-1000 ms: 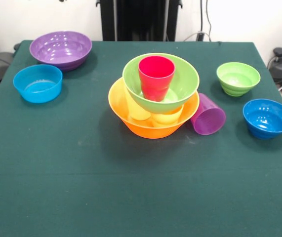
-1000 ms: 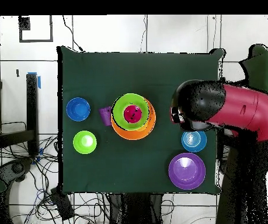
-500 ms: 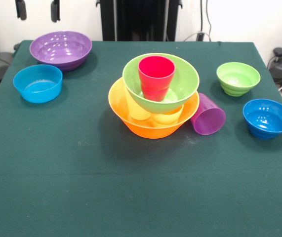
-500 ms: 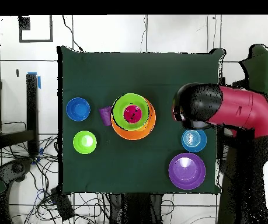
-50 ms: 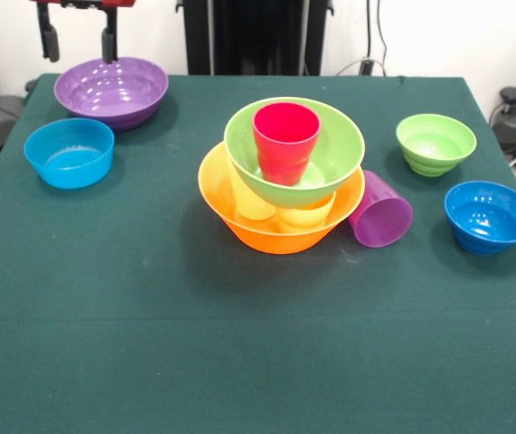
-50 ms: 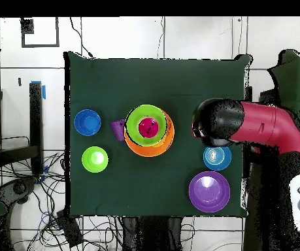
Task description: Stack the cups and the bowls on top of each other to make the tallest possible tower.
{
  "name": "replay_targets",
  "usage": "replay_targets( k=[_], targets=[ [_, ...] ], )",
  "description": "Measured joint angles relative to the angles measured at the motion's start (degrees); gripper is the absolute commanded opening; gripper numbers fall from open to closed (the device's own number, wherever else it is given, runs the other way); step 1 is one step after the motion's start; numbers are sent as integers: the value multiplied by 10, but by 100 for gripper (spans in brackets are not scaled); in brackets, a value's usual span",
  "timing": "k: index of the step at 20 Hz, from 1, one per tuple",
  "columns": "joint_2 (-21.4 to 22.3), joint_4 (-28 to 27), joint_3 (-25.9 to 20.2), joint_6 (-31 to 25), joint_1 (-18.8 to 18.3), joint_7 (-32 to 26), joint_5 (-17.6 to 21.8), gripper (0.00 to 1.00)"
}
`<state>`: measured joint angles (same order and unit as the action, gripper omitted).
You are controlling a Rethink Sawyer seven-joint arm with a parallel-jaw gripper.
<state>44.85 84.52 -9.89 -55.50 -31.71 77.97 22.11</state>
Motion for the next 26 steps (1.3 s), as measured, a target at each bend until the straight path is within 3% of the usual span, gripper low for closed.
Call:
replay_targets(
  k=[4,15,20,26],
  targets=[
    [5,14,0,12,5,0,6,100],
    [20,38,4,46,14,0,65,100],
    [19,38,27,58,43,0,119,100],
    [12,38,48,76,73,0,156,100]
  ],
)
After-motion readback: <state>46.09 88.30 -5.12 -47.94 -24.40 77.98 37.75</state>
